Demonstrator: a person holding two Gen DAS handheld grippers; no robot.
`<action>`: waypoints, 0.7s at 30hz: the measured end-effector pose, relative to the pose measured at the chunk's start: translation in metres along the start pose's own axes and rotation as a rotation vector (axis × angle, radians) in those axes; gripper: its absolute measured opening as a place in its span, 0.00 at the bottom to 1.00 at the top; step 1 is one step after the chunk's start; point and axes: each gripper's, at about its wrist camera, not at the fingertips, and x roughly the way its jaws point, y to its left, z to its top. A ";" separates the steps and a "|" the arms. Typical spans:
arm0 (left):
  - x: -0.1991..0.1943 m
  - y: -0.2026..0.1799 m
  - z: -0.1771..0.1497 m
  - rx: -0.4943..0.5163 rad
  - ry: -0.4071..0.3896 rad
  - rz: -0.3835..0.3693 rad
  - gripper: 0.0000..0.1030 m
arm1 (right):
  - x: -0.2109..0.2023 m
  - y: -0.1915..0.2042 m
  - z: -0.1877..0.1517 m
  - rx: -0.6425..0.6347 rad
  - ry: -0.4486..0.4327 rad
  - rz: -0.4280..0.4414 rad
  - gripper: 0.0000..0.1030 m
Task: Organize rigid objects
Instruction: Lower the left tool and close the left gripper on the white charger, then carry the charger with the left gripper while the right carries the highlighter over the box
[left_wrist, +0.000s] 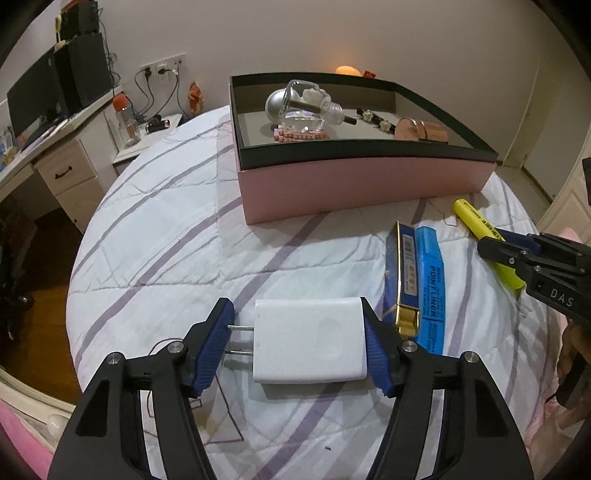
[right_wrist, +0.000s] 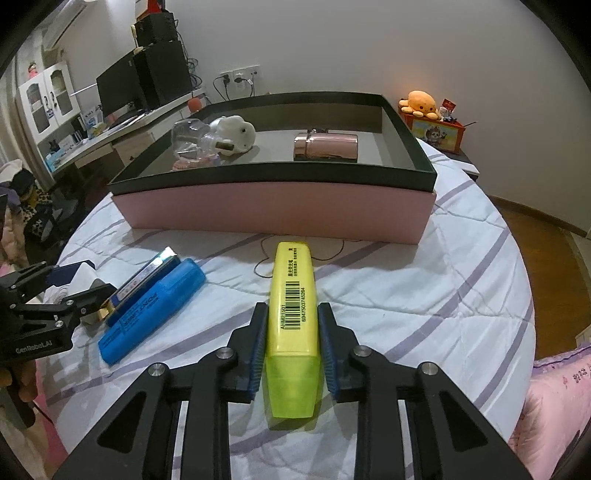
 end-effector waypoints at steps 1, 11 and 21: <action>-0.001 0.000 -0.001 -0.002 0.000 -0.004 0.64 | -0.001 0.000 0.000 -0.001 0.000 0.000 0.26; -0.016 0.002 -0.012 -0.001 -0.004 -0.013 0.64 | -0.018 0.001 -0.003 0.011 -0.015 0.029 0.26; -0.020 0.003 -0.030 0.011 0.012 0.024 0.65 | -0.018 0.006 -0.013 0.021 0.010 0.052 0.26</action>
